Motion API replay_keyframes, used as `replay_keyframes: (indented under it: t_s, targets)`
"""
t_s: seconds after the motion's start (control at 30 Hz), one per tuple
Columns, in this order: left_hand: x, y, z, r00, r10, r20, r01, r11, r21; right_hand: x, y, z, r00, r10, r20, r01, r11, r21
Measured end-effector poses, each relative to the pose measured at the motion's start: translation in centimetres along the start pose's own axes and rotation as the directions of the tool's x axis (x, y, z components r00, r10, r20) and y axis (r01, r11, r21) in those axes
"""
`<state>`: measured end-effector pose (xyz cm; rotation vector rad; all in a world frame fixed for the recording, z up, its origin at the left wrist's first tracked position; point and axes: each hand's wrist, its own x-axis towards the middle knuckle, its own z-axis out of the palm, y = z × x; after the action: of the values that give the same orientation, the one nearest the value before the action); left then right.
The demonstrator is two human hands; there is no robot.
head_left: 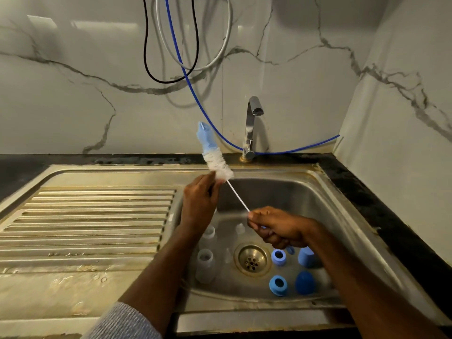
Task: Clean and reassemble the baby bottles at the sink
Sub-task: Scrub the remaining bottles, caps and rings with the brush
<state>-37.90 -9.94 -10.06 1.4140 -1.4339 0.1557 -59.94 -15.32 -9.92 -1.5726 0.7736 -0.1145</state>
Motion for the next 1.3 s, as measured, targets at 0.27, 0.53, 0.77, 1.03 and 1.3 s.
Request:
replay_keyframes:
  t_s: [0.27, 0.53, 0.77, 1.03, 1.3]
  targets:
    - [0.5, 0.6, -0.7, 0.618, -0.501, 0.606, 0.742, 0.117, -0.660, 1.1, 1.0, -1.1, 0.860, -0.336, -0.385, -0.008, 0.744, -0.668]
    - [0.1, 0.8, 0.0, 0.743, -0.528, 0.412, 0.627, 0.332, -0.705, 0.8, 0.1, -0.3, 0.939, -0.217, -0.268, 0.077, 0.889, -0.451]
    - [0.0, 0.3, 0.6, 0.997, 0.043, -0.063, -0.047, 0.997, -0.060, -0.4, -0.6, 0.2, 1.000, -0.007, 0.001, 0.007, 0.980, 0.198]
    - [-0.2, 0.1, 1.3, 0.966, -0.240, 0.098, 0.258, 0.924, -0.283, 0.4, -0.6, 0.7, 0.909, -0.041, -0.414, 0.121, 0.978, 0.168]
    - [-0.3, 0.4, 1.1, 0.842, -0.410, 0.351, 0.534, 0.538, -0.652, 0.3, -0.5, 1.3, 0.845, -0.202, -0.496, 0.114, 0.973, -0.203]
